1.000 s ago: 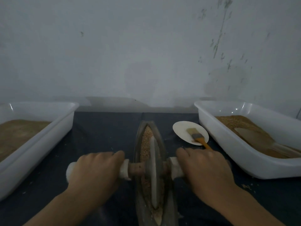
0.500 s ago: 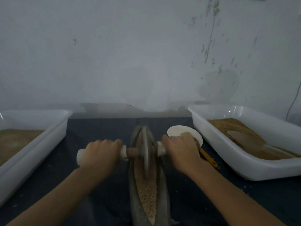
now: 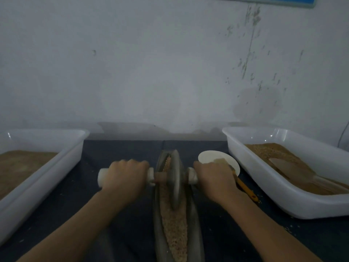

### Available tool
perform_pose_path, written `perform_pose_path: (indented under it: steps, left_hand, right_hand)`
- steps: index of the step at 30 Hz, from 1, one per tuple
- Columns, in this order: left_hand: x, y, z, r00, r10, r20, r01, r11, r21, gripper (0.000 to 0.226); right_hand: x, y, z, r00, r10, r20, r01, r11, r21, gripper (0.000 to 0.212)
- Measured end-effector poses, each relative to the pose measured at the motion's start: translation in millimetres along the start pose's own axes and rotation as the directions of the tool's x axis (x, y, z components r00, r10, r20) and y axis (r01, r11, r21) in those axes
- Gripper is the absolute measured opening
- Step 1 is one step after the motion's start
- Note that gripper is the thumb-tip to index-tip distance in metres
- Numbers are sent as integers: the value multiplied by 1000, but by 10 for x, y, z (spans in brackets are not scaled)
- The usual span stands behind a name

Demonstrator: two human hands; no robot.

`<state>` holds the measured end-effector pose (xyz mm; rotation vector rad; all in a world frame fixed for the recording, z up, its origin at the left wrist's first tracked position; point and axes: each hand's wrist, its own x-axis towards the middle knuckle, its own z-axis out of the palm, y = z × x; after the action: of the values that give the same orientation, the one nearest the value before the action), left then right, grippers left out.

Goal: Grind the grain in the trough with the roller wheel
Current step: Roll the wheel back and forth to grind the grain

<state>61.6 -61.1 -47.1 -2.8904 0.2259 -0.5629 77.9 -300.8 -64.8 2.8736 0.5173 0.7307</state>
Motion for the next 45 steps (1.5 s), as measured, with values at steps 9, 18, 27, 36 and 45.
perform_pose_path:
  steps: [9, 18, 27, 36, 45]
  left_hand:
    - [-416, 5, -115, 999, 50, -8, -50, 998, -28, 30]
    - [-499, 36, -159, 999, 44, -13, -45, 999, -25, 24]
    - [153, -67, 247, 998, -64, 3, 64, 984, -166, 20]
    - [-925, -27, -279, 971, 196, -136, -205, 978, -50, 47]
    - [115, 20, -33, 998, 63, -19, -62, 996, 58, 9]
  right_hand:
    - [-443, -107, -264, 995, -41, -88, 40, 999, -11, 44]
    - [-552, -120, -297, 999, -41, -9, 41, 997, -60, 57]
    - [314, -120, -105, 1000, -8, -29, 2, 984, -180, 22]
    - [-766, -172, -523, 984, -133, -121, 132, 991, -15, 63]
    - [-66, 16, 157, 984, 12, -175, -16, 1000, -21, 35]
